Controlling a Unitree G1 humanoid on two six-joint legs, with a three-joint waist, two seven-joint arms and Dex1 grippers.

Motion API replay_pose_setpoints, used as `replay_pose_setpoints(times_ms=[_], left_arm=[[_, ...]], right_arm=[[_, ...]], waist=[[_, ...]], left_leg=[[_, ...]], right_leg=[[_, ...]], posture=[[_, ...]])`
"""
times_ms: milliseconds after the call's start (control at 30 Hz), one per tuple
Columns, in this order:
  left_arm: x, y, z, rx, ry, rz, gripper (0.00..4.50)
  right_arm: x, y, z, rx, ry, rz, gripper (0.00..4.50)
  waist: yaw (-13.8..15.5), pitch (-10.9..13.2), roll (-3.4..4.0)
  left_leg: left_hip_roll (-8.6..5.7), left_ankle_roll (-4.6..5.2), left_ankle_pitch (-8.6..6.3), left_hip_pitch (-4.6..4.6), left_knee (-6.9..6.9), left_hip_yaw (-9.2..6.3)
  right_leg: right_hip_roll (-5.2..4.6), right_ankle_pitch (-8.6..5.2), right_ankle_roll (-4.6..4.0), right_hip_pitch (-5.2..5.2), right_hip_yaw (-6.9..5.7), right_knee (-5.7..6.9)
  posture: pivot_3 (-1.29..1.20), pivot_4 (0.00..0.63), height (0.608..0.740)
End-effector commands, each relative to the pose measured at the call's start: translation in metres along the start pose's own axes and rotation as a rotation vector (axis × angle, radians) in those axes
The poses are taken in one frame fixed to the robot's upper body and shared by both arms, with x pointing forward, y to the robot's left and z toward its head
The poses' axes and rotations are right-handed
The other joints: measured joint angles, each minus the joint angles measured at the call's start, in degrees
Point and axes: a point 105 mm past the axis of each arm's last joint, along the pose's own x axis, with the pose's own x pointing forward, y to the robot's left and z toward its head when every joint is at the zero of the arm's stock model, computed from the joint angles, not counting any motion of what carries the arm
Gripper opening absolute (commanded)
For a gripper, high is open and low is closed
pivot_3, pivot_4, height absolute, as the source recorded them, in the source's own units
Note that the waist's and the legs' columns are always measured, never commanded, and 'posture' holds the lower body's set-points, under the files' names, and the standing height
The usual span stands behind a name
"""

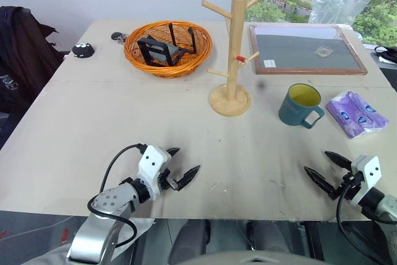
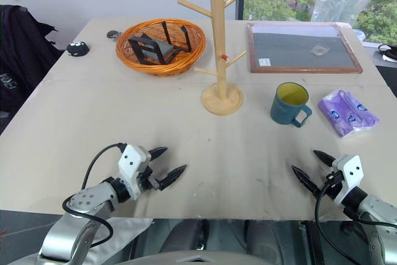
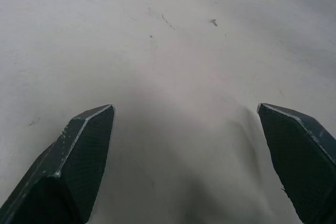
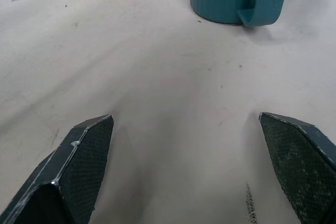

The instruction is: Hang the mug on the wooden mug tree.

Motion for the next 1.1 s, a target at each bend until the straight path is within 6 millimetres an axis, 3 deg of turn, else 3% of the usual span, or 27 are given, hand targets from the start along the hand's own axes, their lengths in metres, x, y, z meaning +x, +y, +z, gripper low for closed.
replay_pose_setpoints(times_ms=[33,667,733,867,1100], left_arm=[[-0.001,-0.003,0.005,0.022,-0.017,-0.026,4.50],[0.002,0.003,0.011,0.069,-0.033,-0.049,4.50],[0.003,0.002,0.016,0.082,-0.044,-0.071,4.50],[0.010,-0.022,0.041,0.145,-0.069,-0.278,4.50],[0.024,-0.034,0.084,0.220,-0.137,-0.428,4.50]], right_arm=[[0.000,-0.004,0.013,-0.048,-0.039,-0.015,4.49],[0.011,-0.007,0.016,-0.072,-0.073,-0.099,4.49],[0.016,-0.011,0.021,-0.067,-0.091,-0.153,4.49],[0.034,-0.012,0.040,-0.060,-0.140,-0.300,4.49],[0.053,-0.013,0.052,-0.071,-0.170,-0.442,4.49]], waist=[[0.0,0.0,0.00],[0.0,0.0,0.00],[0.0,0.0,-0.01],[-0.1,0.0,0.02],[0.0,0.0,0.03]], left_leg=[[0.00,0.00,0.00,0.00,0.00,0.00],[-0.01,0.00,0.00,0.01,0.00,-0.01],[0.00,0.00,0.00,0.01,0.00,0.00],[-0.01,-0.01,0.01,0.03,0.00,-0.02],[-0.06,-0.28,0.16,-0.08,-0.01,-0.05]], right_leg=[[0.00,0.00,0.00,0.00,0.00,0.00],[0.01,0.00,0.00,0.00,-0.01,0.01],[0.01,0.00,0.00,-0.01,0.00,0.01],[0.03,0.00,0.00,-0.01,-0.01,0.07],[0.03,0.00,0.00,-0.12,-0.04,0.04]], posture=[[0.00,0.150,0.740],[0.00,0.150,0.740],[0.00,0.150,0.740],[0.00,0.150,0.740],[0.00,0.150,0.740]])
